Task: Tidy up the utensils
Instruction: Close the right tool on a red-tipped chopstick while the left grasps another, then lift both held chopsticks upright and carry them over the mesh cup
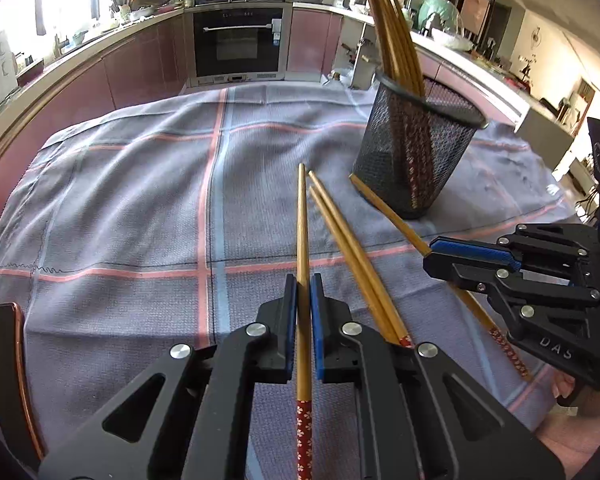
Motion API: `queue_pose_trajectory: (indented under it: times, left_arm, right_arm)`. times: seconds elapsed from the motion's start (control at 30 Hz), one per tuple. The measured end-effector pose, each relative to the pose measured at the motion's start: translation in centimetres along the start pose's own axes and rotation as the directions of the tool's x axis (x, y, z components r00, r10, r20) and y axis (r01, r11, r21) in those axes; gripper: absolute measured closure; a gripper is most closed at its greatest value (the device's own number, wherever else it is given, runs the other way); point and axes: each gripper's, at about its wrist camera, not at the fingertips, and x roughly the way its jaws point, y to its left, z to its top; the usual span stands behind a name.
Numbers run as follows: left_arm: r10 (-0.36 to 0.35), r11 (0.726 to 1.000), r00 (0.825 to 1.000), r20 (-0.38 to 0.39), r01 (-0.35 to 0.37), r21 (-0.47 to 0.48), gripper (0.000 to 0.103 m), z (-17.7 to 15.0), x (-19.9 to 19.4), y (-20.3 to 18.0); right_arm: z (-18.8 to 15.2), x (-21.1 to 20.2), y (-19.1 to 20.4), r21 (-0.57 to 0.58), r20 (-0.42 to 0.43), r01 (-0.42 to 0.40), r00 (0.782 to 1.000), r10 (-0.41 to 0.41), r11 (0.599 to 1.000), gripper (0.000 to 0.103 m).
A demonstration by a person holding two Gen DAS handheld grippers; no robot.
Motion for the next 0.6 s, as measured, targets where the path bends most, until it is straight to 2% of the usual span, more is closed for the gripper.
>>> queue_pose_trajectory:
  times: [0.23, 0.6]
  left_arm:
    - [-0.099, 0.995, 0.992, 0.083, 0.100, -0.012, 0.095, 0.9, -3.8, 0.2]
    - [-0.210, 0.977, 0.955, 0.209, 0.213, 0.006, 0.095, 2.4, -9.5, -0.1]
  right_arm:
    - [0.5, -2.9, -1.1, 0.041, 0.078, -0.082, 0.994, 0.079, 0.996, 0.098]
    - [1.7, -7.0, -2.0, 0.064, 0.218, -0.119, 0.971, 0.103, 0.991, 0.098]
